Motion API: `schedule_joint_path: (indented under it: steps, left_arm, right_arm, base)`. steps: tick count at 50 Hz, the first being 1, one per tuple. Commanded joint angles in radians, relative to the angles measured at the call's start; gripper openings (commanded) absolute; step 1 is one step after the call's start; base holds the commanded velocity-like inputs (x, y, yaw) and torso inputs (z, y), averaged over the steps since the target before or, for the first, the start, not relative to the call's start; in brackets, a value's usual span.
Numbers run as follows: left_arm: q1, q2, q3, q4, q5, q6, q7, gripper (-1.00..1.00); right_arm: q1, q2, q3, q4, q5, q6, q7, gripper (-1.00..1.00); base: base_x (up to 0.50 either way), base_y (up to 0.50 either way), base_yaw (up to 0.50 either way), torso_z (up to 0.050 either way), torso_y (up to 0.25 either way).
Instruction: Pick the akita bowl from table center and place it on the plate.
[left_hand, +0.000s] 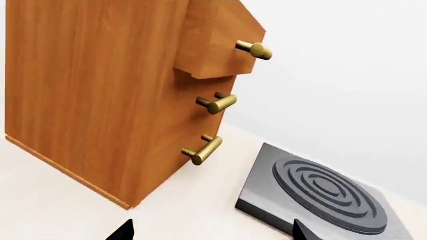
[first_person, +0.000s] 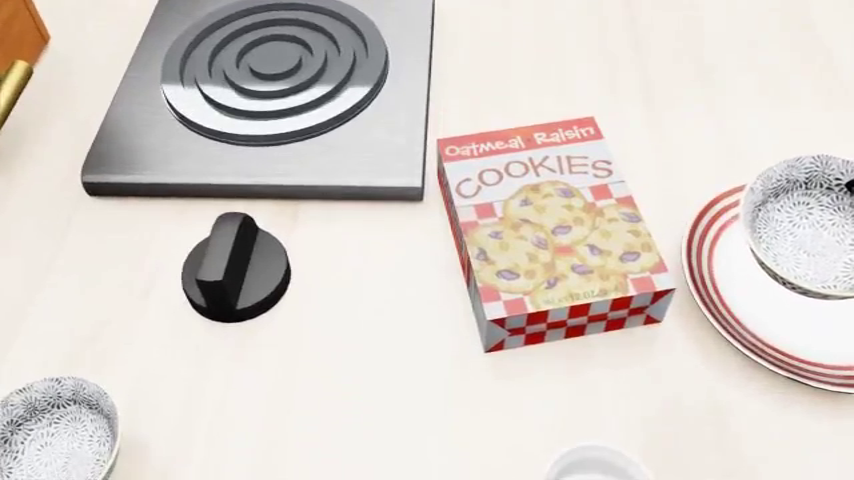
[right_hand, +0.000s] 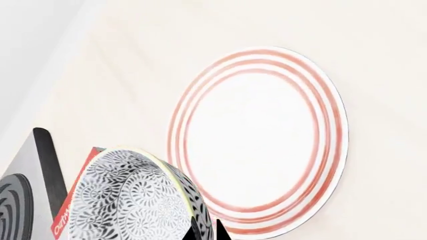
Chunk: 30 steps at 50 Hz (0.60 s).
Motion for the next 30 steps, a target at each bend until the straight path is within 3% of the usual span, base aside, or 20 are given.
schedule_joint_path:
  steps: [1,30]
  left_arm:
    - [-0.002,-0.003,-0.005,0.004,-0.019,-0.008,-0.01,1.0]
    - [0.035,-0.022,-0.02,0.041,-0.036,0.007,-0.014,1.0]
  right_arm:
    - [0.011,0.008,-0.006,0.02,-0.053,-0.041,-0.083,-1.0]
    - [0.069,-0.018,-0.116,0.244,-0.295,-0.21,-0.365,-1.0]
  base:
    - [0.0,0.0,0.0,0.0,0.0]
    - [0.0,0.0,0.0,0.0,0.0]
